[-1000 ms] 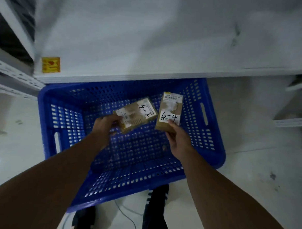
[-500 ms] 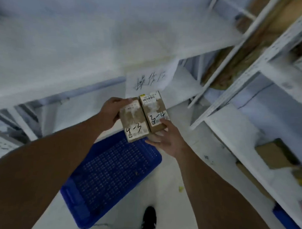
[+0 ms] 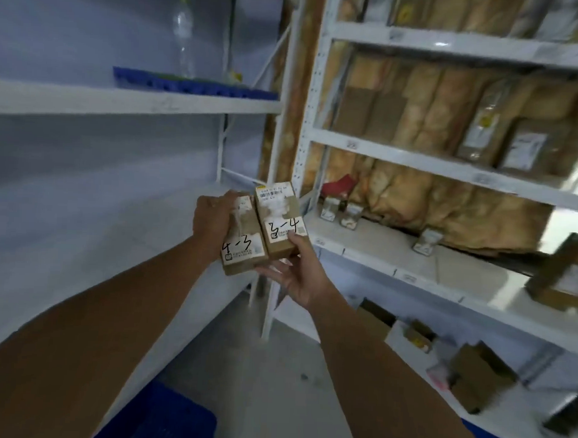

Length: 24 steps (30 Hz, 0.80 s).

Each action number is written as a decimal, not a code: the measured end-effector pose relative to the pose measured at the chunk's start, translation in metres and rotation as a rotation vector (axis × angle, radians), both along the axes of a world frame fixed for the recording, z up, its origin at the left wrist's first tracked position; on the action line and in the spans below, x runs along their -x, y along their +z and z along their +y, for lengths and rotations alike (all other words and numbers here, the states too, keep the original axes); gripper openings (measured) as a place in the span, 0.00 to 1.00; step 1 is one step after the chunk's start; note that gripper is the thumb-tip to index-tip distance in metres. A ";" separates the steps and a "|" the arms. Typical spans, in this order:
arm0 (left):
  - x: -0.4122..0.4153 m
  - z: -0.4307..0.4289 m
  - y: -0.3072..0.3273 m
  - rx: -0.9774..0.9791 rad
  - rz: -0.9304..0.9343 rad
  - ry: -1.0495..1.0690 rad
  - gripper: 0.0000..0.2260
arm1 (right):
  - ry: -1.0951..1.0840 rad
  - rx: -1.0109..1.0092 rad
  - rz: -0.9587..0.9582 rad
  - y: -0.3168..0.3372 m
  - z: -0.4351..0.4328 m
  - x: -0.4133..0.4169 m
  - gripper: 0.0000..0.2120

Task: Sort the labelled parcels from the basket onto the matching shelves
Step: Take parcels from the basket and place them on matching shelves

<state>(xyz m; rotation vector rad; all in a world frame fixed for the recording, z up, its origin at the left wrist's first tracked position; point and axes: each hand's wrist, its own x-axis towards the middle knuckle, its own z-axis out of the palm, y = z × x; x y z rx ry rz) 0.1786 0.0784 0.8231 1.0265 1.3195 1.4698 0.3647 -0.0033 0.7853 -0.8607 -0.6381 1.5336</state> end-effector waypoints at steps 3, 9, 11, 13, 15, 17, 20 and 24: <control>-0.072 -0.014 0.049 -0.008 0.036 -0.126 0.22 | -0.131 -0.035 0.012 0.042 -0.032 -0.057 0.25; -0.200 -0.092 0.112 -0.065 -0.022 -0.519 0.14 | -0.270 -0.140 0.053 0.107 -0.106 -0.179 0.22; -0.232 -0.111 0.120 -0.104 -0.043 -0.610 0.13 | -0.274 -0.182 0.034 0.123 -0.128 -0.218 0.18; -0.260 -0.126 0.121 -0.092 -0.027 -0.668 0.21 | -0.290 -0.202 0.010 0.133 -0.143 -0.251 0.20; -0.283 -0.132 0.114 -0.051 -0.008 -0.774 0.27 | -0.335 -0.165 -0.096 0.139 -0.154 -0.280 0.22; -0.298 -0.132 0.108 -0.022 -0.025 -0.851 0.33 | -0.363 -0.100 -0.304 0.140 -0.163 -0.305 0.19; -0.310 -0.134 0.105 -0.015 0.037 -0.904 0.43 | -0.374 -0.062 -0.556 0.136 -0.174 -0.338 0.14; -0.316 -0.131 0.103 -0.099 0.219 -0.843 0.45 | -0.370 -0.040 -0.684 0.129 -0.180 -0.360 0.35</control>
